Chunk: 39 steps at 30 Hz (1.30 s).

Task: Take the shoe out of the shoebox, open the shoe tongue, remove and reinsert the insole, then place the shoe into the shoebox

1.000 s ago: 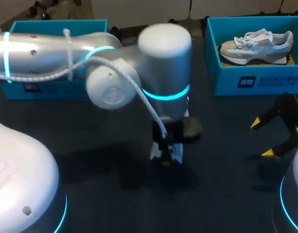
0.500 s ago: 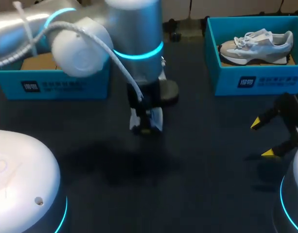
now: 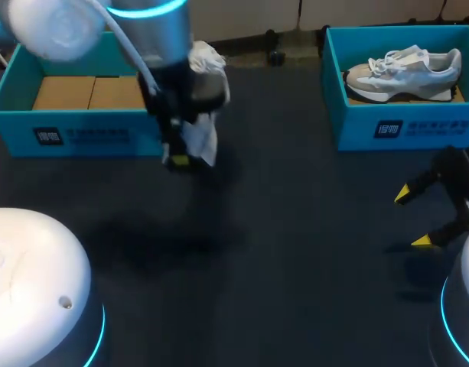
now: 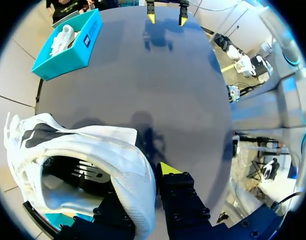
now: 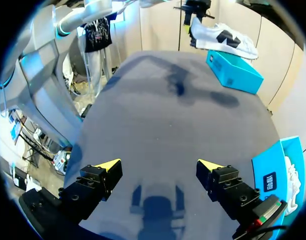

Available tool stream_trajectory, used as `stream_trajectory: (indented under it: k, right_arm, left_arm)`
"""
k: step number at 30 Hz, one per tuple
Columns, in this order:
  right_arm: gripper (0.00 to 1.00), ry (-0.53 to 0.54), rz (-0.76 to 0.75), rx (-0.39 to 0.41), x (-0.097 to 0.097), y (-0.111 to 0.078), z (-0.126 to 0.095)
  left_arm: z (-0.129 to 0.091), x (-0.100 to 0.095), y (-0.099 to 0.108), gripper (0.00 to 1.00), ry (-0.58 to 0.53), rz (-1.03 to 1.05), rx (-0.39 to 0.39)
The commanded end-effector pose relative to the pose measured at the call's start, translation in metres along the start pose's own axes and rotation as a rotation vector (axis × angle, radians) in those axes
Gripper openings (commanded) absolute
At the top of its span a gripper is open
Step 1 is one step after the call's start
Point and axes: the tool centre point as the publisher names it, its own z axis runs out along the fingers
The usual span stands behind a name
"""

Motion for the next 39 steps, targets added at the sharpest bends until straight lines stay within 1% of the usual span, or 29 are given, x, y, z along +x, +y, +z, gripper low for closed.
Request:
stream_trajectory:
  k: [1, 2, 3, 4, 24, 25, 26, 27, 29, 31, 32, 33, 36, 37, 39]
  right_arm:
    - [1.0, -0.002, 0.0, 0.003, 0.001, 0.0, 0.0]
    - [1.0, -0.002, 0.0, 0.003, 0.001, 0.0, 0.0]
    - [1.0, -0.002, 0.0, 0.003, 0.001, 0.0, 0.0]
    - [1.0, -0.002, 0.0, 0.003, 0.001, 0.0, 0.0]
    - [1.0, -0.002, 0.0, 0.003, 0.001, 0.0, 0.0]
    - [1.0, -0.002, 0.0, 0.003, 0.001, 0.0, 0.0]
    - [1.0, -0.002, 0.0, 0.003, 0.001, 0.0, 0.0]
    - [1.0, -0.002, 0.0, 0.003, 0.001, 0.0, 0.0]
    - [1.0, -0.002, 0.0, 0.003, 0.001, 0.0, 0.0]
    - [1.0, -0.002, 0.0, 0.003, 0.001, 0.0, 0.0]
    - [1.0, -0.002, 0.0, 0.003, 0.001, 0.0, 0.0]
    - [1.0, -0.002, 0.0, 0.003, 0.001, 0.0, 0.0]
    - [1.0, -0.002, 0.0, 0.003, 0.001, 0.0, 0.0]
    - [1.0, -0.002, 0.0, 0.003, 0.001, 0.0, 0.0]
    - [1.0, -0.002, 0.0, 0.003, 0.001, 0.0, 0.0]
  left_arm:
    - [-0.033, -0.011, 0.055, 0.0, 0.02, 0.019, 0.076]
    - [-0.04, -0.015, 0.063, 0.0, 0.025, 0.019, 0.08]
    - [-0.04, -0.015, 0.063, 0.0, 0.025, 0.019, 0.08]
    - [-0.051, -0.019, 0.077, 0.0, 0.029, 0.02, 0.092]
    - [-0.051, -0.019, 0.077, 0.0, 0.029, 0.02, 0.092]
    - [-0.055, -0.028, 0.084, 0.0, 0.047, 0.012, 0.122]
    - [-0.056, -0.037, 0.089, 0.0, 0.021, -0.018, 0.085]
    - [-0.058, -0.045, 0.095, 0.0, 0.01, -0.016, 0.069]
    - [-0.066, -0.06, 0.107, 0.0, 0.037, 0.014, 0.106]
    - [-0.073, -0.072, 0.119, 0.0, 0.031, 0.015, 0.098]
    - [-0.077, -0.082, 0.128, 0.0, 0.047, 0.025, 0.111]
    - [-0.081, -0.089, 0.134, 0.0, 0.023, 0.008, 0.082]
    - [-0.093, -0.103, 0.151, 0.0, 0.027, 0.014, 0.085]
    - [-0.099, -0.109, 0.16, 0.0, 0.051, 0.028, 0.097]
    - [-0.105, -0.118, 0.171, 0.0, 0.044, 0.006, 0.077]
